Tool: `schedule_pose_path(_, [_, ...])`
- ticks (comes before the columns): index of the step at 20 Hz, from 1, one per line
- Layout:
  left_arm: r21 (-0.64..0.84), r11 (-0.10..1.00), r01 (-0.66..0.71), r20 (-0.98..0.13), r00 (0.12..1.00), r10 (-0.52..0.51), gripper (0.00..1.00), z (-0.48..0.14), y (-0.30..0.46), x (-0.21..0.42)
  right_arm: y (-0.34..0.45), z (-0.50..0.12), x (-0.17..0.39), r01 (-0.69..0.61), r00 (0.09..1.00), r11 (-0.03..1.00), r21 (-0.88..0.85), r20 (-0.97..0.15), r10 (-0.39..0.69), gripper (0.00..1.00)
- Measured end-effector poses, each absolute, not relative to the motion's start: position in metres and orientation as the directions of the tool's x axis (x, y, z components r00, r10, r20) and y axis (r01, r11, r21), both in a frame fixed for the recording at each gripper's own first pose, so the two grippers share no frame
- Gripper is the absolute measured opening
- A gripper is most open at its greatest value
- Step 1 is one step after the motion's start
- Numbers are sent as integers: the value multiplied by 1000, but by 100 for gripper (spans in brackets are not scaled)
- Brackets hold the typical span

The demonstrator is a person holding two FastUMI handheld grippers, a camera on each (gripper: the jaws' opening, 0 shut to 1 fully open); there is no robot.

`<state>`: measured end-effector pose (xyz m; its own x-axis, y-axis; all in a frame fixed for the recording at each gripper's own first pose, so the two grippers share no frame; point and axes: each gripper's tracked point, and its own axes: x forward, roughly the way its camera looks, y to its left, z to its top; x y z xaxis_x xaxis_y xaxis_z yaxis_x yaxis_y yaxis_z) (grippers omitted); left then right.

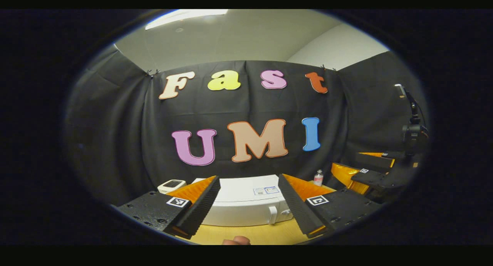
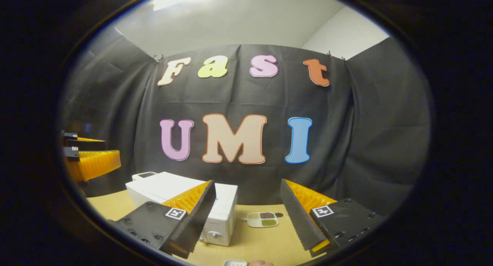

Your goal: Open the microwave oven with the left hand, put the food in, and close the microwave oven.

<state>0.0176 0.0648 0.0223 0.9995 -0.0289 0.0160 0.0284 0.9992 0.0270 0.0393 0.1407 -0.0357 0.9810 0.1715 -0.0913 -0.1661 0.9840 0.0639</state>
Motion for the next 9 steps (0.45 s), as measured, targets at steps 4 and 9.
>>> schedule_pose_path(4, [18,999,34,6,999,-35,95,20,64,19,129,-35,37,-142,985,988,61,-87,147,97])
schedule_pose_path(9, [14,998,58,-25,998,-57,97,12,49,23,119,-39,33,-122,987,989,79,-97,130,97])
